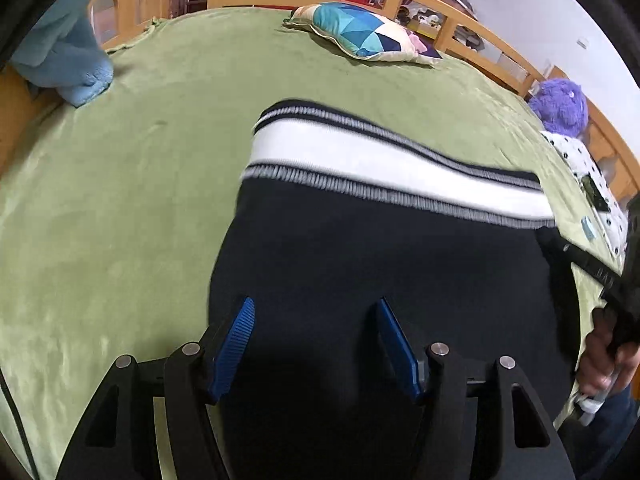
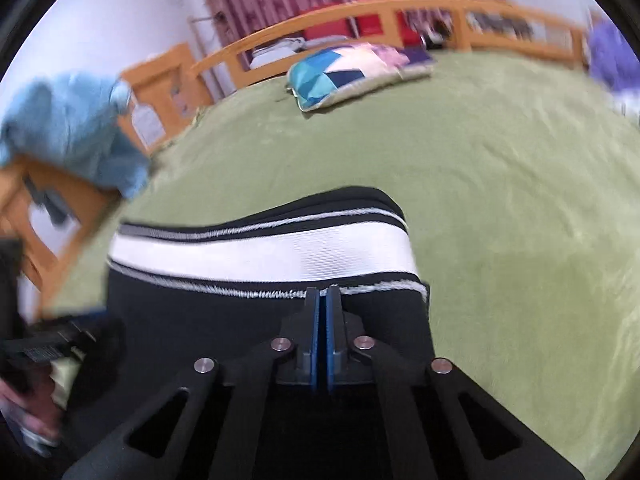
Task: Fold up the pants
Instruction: 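Release the folded sweatpants and raise the right tool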
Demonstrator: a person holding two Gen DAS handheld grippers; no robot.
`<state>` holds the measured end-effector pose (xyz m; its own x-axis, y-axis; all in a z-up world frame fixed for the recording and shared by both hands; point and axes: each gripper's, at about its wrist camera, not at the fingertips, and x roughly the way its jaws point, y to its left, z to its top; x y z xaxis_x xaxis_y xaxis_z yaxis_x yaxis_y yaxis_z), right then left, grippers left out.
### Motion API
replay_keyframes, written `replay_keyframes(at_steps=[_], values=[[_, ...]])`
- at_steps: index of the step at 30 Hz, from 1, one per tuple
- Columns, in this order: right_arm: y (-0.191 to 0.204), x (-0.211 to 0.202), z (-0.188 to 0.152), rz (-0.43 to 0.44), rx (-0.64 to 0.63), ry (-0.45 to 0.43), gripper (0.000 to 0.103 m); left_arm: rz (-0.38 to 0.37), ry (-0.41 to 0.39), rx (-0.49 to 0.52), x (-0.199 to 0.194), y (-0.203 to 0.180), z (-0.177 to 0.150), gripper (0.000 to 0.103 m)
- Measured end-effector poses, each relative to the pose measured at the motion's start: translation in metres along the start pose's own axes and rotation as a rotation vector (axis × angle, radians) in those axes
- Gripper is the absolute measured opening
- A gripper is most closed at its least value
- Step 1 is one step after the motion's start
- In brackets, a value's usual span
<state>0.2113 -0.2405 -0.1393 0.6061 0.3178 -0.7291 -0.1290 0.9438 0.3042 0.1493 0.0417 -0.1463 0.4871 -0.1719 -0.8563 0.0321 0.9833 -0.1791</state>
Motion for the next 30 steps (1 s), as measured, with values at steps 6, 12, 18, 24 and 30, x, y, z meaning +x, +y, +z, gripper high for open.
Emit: replay_keyframes(at_steps=[6,12,18,24,30], values=[[0.013,-0.044,-0.045,-0.088,-0.05,0.013,0.006,0.027,0.003,0.006,-0.022,0.0,-0.057,0.062],[0.026,-0.085,-0.106,-0.111,-0.086,0.062,0.018,0.03,-0.012,-0.019,-0.06,0.001,-0.091,0.063],[0.054,-0.153,-0.123,-0.126,-0.103,-0.02,0.03,-0.011,-0.093,-0.01,-0.115,-0.019,-0.096,0.063],[0.083,-0.217,-0.1,-0.163,-0.119,-0.135,0.059,0.001,-0.245,0.038,-0.184,-0.058,-0.09,0.078],[0.101,-0.266,-0.097,-0.226,-0.134,-0.189,0.084,0.016,-0.327,0.035,-0.228,-0.079,-0.093,0.089]])
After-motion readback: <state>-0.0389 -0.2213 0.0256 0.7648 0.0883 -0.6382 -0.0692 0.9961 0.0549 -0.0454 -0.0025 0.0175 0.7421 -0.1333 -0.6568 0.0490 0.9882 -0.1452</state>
